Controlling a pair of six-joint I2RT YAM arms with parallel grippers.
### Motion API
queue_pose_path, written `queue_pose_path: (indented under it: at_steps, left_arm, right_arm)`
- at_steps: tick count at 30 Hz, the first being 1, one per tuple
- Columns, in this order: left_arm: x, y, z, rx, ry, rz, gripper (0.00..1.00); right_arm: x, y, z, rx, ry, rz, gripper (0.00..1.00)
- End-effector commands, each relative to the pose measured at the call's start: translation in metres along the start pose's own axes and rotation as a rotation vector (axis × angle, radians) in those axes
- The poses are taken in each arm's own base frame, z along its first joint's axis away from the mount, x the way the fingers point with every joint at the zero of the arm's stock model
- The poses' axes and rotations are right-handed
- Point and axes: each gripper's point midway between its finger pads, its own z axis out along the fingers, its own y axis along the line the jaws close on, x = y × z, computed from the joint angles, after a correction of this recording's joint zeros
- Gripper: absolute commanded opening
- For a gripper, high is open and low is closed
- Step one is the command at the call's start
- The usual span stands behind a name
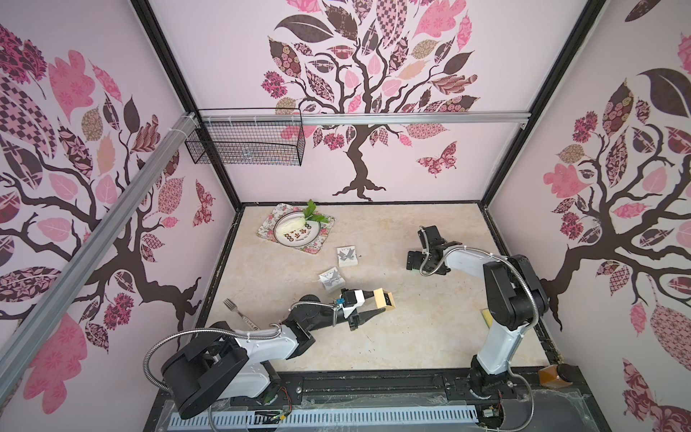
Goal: Take the rings out of the lift-off lid box
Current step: Place the lid at the center of the board.
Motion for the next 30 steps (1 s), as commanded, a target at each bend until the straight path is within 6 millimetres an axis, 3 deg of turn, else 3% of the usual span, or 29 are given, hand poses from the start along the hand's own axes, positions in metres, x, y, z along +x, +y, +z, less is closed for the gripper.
queue_pose_path:
  at_steps: [1, 5, 12, 15, 20, 25, 30]
  left_arm:
    - [-0.008, -0.001, -0.003, 0.004, -0.030, 0.006, 0.24]
    - [-0.011, -0.001, 0.003, 0.022, -0.039, 0.012, 0.24]
    - [-0.017, 0.006, 0.011, 0.009, -0.050, 0.028, 0.23]
    - [-0.016, 0.012, 0.014, -0.011, -0.045, 0.039, 0.23]
    - [-0.014, 0.024, 0.024, -0.023, -0.030, 0.042, 0.23]
    - [-0.011, 0.037, 0.033, -0.030, -0.026, 0.031, 0.23]
    - [-0.015, 0.051, 0.037, -0.037, -0.036, 0.033, 0.23]
  right_arm:
    - [-0.026, 0.011, -0.056, -0.083, -0.085, -0.016, 1.00]
    - [-0.016, 0.031, -0.105, -0.264, -0.111, -0.040, 1.00]
    - [0.031, 0.073, -0.190, -0.734, -0.156, -0.032, 1.00]
    - [0.048, 0.084, -0.218, -0.873, -0.138, -0.038, 0.97]
    - [0.069, 0.092, -0.244, -1.026, -0.107, -0.057, 0.86]
    - [0.078, 0.095, -0.263, -1.107, -0.110, -0.065, 0.72]
    - [0.082, 0.097, -0.263, -1.137, -0.090, -0.062, 0.57]
